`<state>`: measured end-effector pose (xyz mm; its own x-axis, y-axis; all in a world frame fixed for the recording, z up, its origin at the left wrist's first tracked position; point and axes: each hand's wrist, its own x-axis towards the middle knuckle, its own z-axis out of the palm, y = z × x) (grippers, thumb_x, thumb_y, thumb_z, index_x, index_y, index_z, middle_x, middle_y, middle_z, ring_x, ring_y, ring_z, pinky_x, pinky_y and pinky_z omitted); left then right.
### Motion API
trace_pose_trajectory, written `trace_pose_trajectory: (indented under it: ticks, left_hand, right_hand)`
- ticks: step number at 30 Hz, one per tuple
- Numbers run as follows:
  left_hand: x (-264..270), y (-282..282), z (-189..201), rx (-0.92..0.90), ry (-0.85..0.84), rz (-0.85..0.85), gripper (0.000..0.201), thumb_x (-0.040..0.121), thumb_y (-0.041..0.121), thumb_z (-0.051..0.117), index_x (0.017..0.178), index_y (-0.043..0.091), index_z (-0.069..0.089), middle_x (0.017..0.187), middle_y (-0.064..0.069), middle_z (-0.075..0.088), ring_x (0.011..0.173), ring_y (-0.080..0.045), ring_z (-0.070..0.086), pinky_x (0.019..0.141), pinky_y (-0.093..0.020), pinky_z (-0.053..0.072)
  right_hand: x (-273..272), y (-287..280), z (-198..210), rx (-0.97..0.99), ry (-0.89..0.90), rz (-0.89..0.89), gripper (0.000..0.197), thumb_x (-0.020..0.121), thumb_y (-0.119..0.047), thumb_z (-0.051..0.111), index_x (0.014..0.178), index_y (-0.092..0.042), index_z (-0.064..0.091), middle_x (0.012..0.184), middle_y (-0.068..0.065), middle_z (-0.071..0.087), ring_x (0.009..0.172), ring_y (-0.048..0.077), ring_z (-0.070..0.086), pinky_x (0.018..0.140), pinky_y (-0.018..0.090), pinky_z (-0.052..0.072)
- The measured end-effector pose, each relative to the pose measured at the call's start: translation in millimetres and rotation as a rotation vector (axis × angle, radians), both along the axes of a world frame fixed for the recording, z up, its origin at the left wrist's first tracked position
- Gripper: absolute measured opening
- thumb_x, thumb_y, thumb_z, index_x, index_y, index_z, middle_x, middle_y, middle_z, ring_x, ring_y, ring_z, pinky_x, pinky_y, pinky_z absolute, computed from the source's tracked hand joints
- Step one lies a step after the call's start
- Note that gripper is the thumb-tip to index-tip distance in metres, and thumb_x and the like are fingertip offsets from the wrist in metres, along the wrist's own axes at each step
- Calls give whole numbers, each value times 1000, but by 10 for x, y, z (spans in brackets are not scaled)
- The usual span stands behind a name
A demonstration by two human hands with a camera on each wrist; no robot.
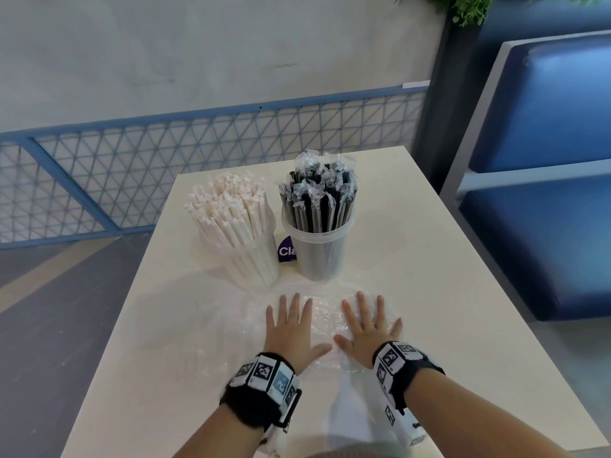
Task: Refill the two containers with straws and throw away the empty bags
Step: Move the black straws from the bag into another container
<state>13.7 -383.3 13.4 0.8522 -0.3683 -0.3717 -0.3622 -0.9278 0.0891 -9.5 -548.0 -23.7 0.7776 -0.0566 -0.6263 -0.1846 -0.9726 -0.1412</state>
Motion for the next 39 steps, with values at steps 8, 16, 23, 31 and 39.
trace_pose_trajectory:
  ticks: [8, 16, 23, 31, 39]
  left_hand:
    - [129, 306, -326, 95, 251, -37, 120, 36, 93, -1, 140, 39, -26, 132, 5, -51, 133, -28, -38, 112, -58, -8]
    - [179, 464, -321, 78, 264, -57, 115, 40, 97, 9, 133, 42, -33, 136, 3, -50, 131, -17, -39, 112, -56, -11]
    - [225, 534, -135, 160, 182, -96, 102, 74, 79, 36, 145, 30, -17, 156, -8, -23, 146, -21, -13, 116, -47, -8]
    - [556, 68, 831, -935, -341, 212, 71, 69, 31, 79, 126, 14, 40, 118, 7, 41, 105, -7, 47, 92, -18, 36]
    - [1152, -207, 1223, -992, -1, 283, 139, 56, 28, 88, 146, 19, -17, 158, -1, 4, 144, -14, 10, 107, -22, 12]
  right_hand:
    - [-22, -85, 30, 32, 13, 33, 94, 76, -78, 32, 138, -40, -27, 138, -10, -46, 133, 29, -39, 104, 70, -8]
    - [-153, -494, 60, 43, -31, 66, 117, 52, -92, 34, 137, -42, -28, 137, -18, -45, 135, 16, -36, 105, 70, -7]
    - [-145, -580, 144, 48, 12, 79, 137, 24, -97, 16, 137, -36, -31, 144, -8, -43, 123, 17, -42, 105, 68, -9]
    - [373, -296, 1149, 360, -639, -206, 98, 67, -67, 63, 145, -32, 14, 150, -2, 30, 136, 18, 33, 113, 57, 10]
    - [1223, -380, 1580, 845, -669, -180, 129, 63, -27, 83, 146, -22, -15, 156, 0, 9, 141, 11, 19, 116, 30, 19]
